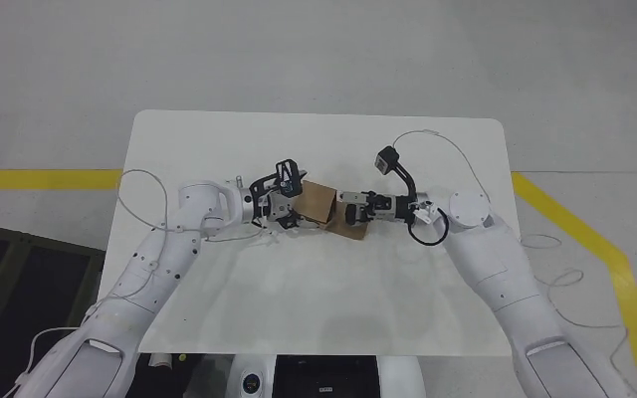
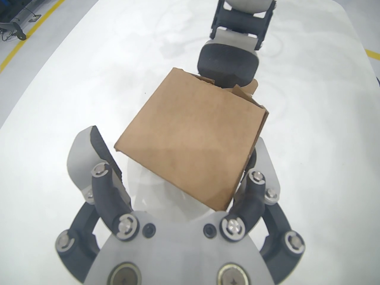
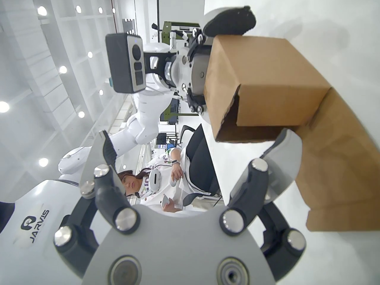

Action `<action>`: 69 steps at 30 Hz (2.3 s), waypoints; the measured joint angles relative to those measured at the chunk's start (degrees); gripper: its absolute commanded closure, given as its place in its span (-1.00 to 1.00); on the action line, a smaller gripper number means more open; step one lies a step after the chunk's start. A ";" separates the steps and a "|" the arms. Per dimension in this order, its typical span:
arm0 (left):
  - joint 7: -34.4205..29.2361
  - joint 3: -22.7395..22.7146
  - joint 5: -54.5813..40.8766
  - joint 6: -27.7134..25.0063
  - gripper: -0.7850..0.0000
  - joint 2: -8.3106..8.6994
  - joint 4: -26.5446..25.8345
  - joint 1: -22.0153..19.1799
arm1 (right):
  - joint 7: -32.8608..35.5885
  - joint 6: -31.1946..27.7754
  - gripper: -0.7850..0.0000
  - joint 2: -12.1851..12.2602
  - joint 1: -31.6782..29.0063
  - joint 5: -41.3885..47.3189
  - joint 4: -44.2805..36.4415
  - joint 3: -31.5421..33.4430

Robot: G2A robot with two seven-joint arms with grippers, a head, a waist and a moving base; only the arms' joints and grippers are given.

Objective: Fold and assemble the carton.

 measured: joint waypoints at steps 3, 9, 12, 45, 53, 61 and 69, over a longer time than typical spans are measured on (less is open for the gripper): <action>-0.69 -0.14 -0.89 -0.17 -1.00 -0.05 0.34 -0.25 | -0.66 2.11 -1.00 1.54 -3.25 -2.73 -4.90 3.64; -1.34 -0.13 -2.13 -0.02 -1.00 -0.22 0.60 -0.49 | -1.55 7.66 -1.00 4.14 -10.77 -7.43 -12.52 10.27; -1.65 0.03 -2.20 0.21 -1.00 -0.31 0.50 -0.58 | -1.79 9.06 -1.00 4.65 -13.67 -7.77 -14.94 11.30; -1.60 0.10 -2.11 -0.77 -1.00 -0.56 1.17 -0.74 | -2.48 -8.70 -1.00 0.16 -3.32 8.02 6.23 1.19; -1.28 0.05 -1.46 -0.82 -1.00 -0.54 1.05 -0.64 | 0.46 -10.50 -1.00 -0.30 -0.02 6.39 10.46 0.01; -1.03 0.00 -0.85 -0.79 -1.00 -0.52 0.83 -0.48 | 5.52 -11.62 -1.00 -1.91 1.16 20.20 12.50 -1.02; -0.93 -0.06 -0.45 -1.01 -1.00 -0.49 0.71 -0.37 | 5.57 -11.54 -1.00 -2.57 5.29 10.64 14.73 -4.43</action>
